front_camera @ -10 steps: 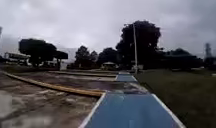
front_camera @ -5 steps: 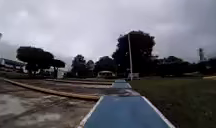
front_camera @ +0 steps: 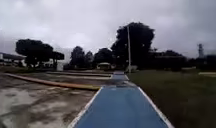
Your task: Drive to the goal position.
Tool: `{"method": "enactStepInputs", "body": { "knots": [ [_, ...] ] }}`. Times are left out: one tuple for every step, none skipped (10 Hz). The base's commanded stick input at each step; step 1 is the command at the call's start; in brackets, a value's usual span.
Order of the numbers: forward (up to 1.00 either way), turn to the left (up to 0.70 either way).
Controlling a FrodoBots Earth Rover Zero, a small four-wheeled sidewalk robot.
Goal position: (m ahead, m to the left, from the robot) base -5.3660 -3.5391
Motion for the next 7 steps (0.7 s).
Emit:
{"method": "enactStepInputs", "body": {
  "knots": [
    [-0.37,0.0],
    [-0.7,0.0],
    [-0.7,0.0],
    [-0.7,0.0],
    [-0.35,0.0],
    [0.0,0.0],
    [0.0,0.0]
  ]
}}
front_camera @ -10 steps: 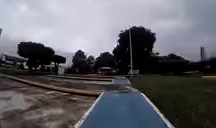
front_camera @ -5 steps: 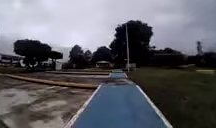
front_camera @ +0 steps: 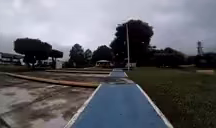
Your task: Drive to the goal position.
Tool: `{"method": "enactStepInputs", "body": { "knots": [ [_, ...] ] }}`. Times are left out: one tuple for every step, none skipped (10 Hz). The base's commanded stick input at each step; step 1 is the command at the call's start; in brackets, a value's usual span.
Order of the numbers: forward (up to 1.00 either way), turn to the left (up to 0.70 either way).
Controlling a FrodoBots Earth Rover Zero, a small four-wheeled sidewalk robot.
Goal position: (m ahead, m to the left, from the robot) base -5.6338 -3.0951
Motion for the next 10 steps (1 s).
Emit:
{"method": "enactStepInputs", "body": {
  "knots": [
    [0.0,0.0],
    [0.0,0.0],
    [-0.08,0.0],
    [-0.62,0.0],
    [-0.7,0.0],
    [-0.7,0.0],
    [-0.63,0.0],
    [-0.13,0.0],
    [0.0,0.0],
    [0.0,0.0]
  ]
}}
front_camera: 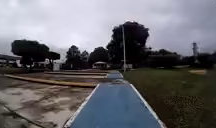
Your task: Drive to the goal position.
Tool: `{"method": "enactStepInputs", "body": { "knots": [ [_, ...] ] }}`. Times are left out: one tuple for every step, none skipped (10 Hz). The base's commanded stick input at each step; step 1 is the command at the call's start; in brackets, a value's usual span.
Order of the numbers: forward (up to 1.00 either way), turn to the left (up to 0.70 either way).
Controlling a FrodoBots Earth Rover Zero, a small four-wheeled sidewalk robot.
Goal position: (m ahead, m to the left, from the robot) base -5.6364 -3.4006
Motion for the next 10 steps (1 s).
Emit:
{"method": "enactStepInputs", "body": {
  "knots": [
    [0.0,0.0],
    [0.0,0.0],
    [0.0,0.0],
    [0.0,0.0],
    [0.0,0.0],
    [0.0,0.0],
    [0.0,0.01],
    [0.0,0.09],
    [0.0,0.7],
    [0.0,0.7]
  ]
}}
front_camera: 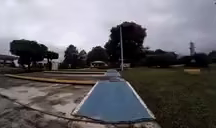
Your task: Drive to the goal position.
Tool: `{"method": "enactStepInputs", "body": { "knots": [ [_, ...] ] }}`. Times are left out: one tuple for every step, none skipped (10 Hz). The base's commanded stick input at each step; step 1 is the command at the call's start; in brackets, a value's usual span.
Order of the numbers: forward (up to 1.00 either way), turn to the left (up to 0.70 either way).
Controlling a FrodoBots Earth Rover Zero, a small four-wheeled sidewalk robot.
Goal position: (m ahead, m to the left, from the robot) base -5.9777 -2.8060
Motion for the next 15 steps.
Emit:
{"method": "enactStepInputs", "body": {
  "knots": [
    [0.0,0.7],
    [0.0,0.7],
    [0.0,0.7],
    [0.0,0.7],
    [0.0,0.7],
    [0.0,0.7],
    [0.0,0.7],
    [0.0,0.7],
    [0.0,0.7],
    [0.0,0.7],
    [0.0,0.7],
    [0.0,0.7],
    [0.0,0.7],
    [0.0,0.7],
    [0.0,0.7]
  ]
}}
